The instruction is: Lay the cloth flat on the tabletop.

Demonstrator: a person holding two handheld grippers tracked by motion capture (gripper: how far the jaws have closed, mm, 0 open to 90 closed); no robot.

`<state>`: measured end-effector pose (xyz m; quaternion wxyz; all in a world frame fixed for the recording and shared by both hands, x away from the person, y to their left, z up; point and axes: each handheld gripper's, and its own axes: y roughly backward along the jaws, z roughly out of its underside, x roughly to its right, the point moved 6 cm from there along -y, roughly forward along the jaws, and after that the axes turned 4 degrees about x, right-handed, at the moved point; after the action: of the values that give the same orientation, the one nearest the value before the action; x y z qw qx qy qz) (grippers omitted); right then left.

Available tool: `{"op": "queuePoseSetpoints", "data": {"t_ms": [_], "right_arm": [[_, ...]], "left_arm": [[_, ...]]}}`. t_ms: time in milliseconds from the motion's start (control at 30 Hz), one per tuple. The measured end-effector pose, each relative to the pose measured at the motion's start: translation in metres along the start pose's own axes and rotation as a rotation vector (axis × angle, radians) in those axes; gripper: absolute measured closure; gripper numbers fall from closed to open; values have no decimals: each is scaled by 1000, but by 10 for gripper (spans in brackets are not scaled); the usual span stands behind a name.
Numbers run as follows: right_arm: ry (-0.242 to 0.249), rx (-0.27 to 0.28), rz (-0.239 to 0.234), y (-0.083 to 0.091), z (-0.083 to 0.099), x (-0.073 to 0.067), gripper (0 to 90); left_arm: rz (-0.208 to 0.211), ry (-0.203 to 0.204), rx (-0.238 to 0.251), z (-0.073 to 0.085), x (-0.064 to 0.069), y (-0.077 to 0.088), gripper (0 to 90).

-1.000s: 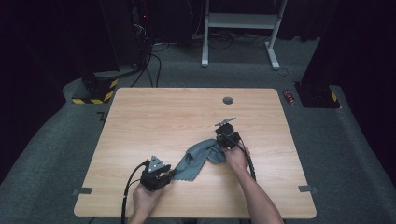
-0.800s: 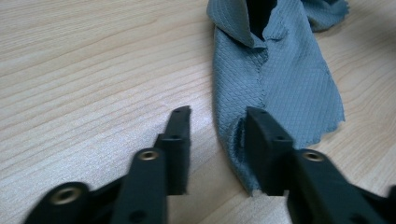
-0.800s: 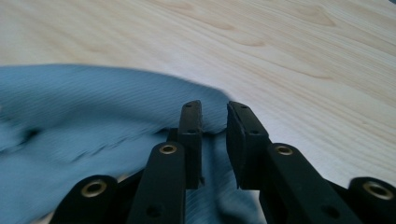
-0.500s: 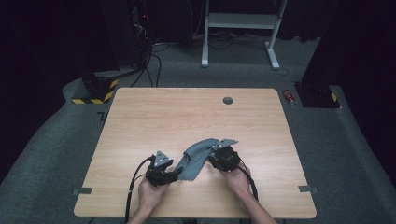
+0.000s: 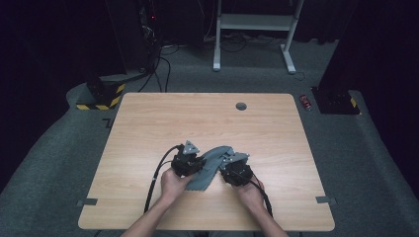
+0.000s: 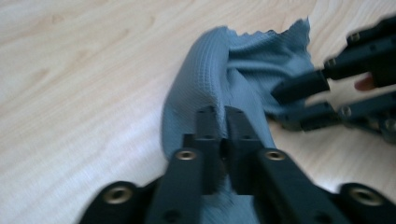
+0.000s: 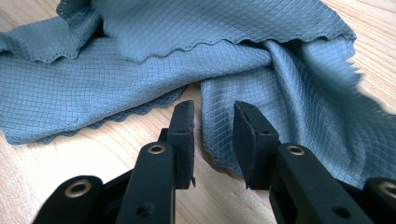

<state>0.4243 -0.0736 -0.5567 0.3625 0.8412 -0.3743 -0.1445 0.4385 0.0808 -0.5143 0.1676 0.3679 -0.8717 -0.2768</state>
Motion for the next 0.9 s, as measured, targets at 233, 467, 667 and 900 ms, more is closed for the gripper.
{"op": "queuePoseSetpoints", "data": {"t_ms": [233,467,667,900], "right_arm": [[5,11,2,0,1,0,702],[5,4,2,0,0,0,702],[11,-26,-2,0,-2,0,707],[28,-33,2,0,-3,6,852]], "left_arm": [[-213,111,21,-24,-71,5,862],[-201,144,-21,6,-65,11,511],[-125,2,-10,30,-20,22,477],[-138,91,-29,67,-30,25,451]]}}
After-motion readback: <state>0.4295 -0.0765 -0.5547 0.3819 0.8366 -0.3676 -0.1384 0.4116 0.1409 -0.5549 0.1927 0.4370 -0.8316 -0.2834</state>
